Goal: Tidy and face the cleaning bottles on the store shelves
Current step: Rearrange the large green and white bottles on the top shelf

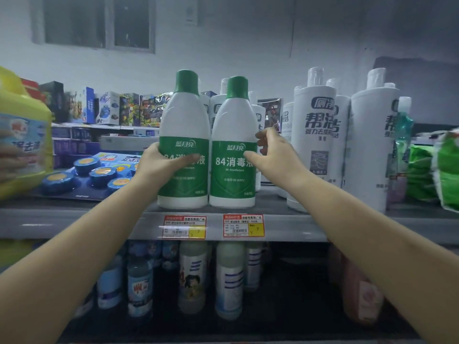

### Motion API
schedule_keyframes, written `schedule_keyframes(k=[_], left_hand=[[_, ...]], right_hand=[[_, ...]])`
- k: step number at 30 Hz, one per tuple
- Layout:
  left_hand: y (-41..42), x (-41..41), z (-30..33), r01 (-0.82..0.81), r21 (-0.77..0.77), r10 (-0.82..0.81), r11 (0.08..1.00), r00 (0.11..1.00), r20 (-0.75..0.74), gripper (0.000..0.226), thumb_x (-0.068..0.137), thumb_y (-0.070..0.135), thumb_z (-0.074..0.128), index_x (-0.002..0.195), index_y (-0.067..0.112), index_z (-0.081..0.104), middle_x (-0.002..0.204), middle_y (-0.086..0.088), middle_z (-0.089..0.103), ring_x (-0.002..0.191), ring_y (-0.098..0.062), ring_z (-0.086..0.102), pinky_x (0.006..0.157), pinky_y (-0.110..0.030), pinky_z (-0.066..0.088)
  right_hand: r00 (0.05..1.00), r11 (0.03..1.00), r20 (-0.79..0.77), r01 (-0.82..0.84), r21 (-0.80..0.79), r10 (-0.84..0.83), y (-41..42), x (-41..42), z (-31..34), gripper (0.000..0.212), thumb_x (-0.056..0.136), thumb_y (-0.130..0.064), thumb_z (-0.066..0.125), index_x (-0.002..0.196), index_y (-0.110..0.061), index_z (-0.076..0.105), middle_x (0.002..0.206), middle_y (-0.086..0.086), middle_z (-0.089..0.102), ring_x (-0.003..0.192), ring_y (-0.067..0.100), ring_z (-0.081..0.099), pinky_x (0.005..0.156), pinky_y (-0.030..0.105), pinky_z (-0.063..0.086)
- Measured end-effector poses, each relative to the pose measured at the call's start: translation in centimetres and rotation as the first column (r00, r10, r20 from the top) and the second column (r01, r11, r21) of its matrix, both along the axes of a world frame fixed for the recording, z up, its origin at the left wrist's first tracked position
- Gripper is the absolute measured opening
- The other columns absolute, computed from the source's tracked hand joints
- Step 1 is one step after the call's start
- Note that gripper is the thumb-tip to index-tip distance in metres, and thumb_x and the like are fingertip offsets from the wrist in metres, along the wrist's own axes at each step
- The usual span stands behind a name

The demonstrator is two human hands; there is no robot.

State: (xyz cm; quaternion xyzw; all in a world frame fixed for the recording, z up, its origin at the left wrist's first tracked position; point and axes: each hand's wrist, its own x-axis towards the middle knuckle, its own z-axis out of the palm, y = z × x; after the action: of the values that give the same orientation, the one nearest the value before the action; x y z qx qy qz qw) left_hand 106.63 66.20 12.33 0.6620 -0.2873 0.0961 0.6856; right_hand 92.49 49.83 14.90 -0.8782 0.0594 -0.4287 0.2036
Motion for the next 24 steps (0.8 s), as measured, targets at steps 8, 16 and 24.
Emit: schedule_keyframes(k=[8, 16, 24], left_hand=[[-0.8, -1.3, 0.2, -0.138, -0.096, 0.150, 0.986, 0.980, 0.128, 0.051, 0.057, 0.030, 0.085, 0.098, 0.019, 0.059, 0.092, 0.004, 0.066, 0.086, -0.018, 0.064, 0.075, -0.034, 0.052], [-0.6, -7.1, 4.1, -0.007, -0.132, 0.047, 0.991, 0.951, 0.305, 0.047, 0.058, 0.033, 0.084, 0.098, 0.022, 0.060, 0.094, 0.009, 0.068, 0.083, -0.008, 0.065, 0.067, -0.023, 0.051], [-3.0, -9.7, 1.9, 0.435, -0.244, -0.424, 0.867, 0.900, 0.095, 0.034, 0.069, 0.021, 0.076, 0.099, 0.014, 0.062, 0.093, -0.005, 0.073, 0.079, -0.019, 0.071, 0.062, -0.028, 0.056]], right_hand=[[0.993, 0.998, 0.121, 0.005, -0.060, 0.002, 1.0, -0.1, 0.4, 0.042, 0.091, -0.025, 0.056, 0.127, -0.009, 0.042, 0.126, 0.005, 0.050, 0.111, 0.014, 0.046, 0.089, 0.023, 0.037], [0.962, 0.951, 0.091, -0.270, 0.151, 0.259, 2.8, -1.3, 1.3, 0.057, 0.084, -0.044, 0.062, 0.128, -0.014, 0.042, 0.112, -0.005, 0.054, 0.100, 0.008, 0.055, 0.073, 0.012, 0.049], [0.848, 0.742, 0.110, -0.511, 0.433, 0.519, 2.4, -2.7, -0.8, 0.036, 0.074, -0.012, 0.075, 0.103, -0.025, 0.057, 0.103, 0.002, 0.071, 0.096, 0.020, 0.069, 0.090, 0.041, 0.054]])
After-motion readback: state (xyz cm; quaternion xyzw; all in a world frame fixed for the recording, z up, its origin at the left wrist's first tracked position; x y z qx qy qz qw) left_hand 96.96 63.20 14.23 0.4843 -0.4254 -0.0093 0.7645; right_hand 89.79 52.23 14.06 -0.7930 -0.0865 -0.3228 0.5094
